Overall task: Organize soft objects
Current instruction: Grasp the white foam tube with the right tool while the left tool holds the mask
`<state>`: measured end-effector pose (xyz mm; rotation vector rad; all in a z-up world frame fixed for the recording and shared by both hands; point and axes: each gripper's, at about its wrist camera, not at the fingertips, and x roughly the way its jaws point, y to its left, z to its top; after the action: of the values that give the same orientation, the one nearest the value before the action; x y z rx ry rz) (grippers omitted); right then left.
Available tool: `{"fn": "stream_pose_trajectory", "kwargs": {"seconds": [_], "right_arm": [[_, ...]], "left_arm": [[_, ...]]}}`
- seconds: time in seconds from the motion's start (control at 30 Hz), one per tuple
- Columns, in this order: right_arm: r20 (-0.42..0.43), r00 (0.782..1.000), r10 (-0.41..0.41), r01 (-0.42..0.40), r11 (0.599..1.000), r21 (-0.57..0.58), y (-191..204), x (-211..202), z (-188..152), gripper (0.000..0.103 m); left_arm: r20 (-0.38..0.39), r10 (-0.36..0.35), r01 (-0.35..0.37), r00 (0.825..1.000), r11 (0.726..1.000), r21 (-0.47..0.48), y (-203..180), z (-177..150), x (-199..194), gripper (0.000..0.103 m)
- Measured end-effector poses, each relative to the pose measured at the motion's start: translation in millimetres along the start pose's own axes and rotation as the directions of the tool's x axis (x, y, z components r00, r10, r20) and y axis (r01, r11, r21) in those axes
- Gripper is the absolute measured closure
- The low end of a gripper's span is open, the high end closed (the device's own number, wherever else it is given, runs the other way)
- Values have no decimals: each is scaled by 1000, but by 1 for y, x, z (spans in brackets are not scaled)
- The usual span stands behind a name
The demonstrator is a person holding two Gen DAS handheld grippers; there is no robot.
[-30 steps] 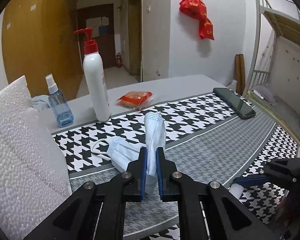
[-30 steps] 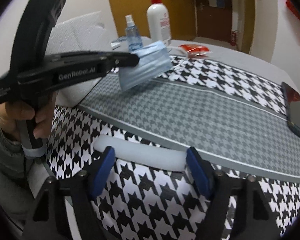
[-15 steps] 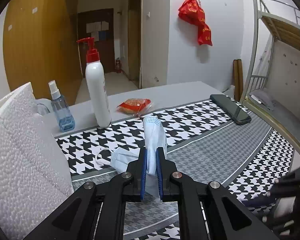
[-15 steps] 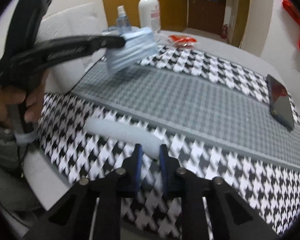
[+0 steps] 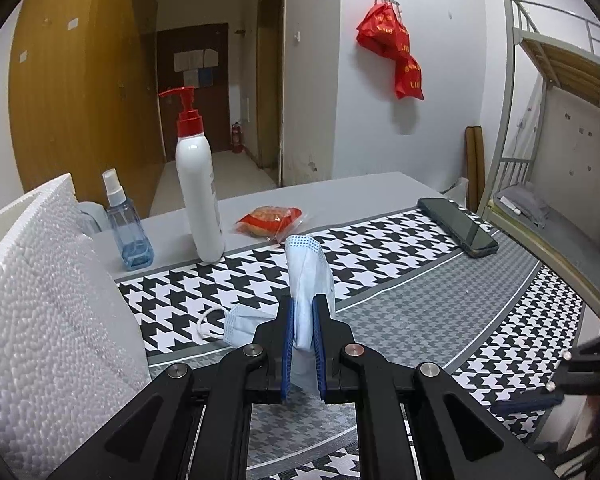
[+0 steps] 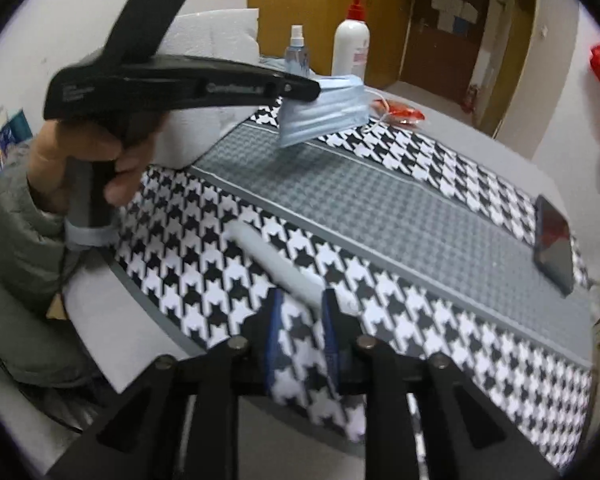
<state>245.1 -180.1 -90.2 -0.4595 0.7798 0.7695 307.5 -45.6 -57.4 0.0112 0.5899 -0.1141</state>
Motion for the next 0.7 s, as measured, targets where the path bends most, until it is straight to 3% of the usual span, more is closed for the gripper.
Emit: {"fn": "stream_pose_trajectory", "kwargs": {"seconds": [0.1, 0.3, 0.37, 0.7], "right_arm": [[-28, 999, -19, 17, 998, -57, -2, 7, 6, 70], [-31, 996, 87, -92, 975, -201, 16, 9, 9, 70], [-32, 996, 86, -92, 966, -241, 20, 11, 9, 70], [-76, 982, 174, -189, 937, -293, 10, 30, 5, 70]], "left_arm": [[6, 1, -1, 1000, 1000, -2, 1, 1, -1, 93], [7, 1, -1, 1000, 1000, -3, 1, 0, -1, 93], [8, 2, -2, 1000, 1000, -6, 3, 0, -1, 93], [8, -4, 4, 1000, 1000, -8, 2, 0, -3, 93]]}}
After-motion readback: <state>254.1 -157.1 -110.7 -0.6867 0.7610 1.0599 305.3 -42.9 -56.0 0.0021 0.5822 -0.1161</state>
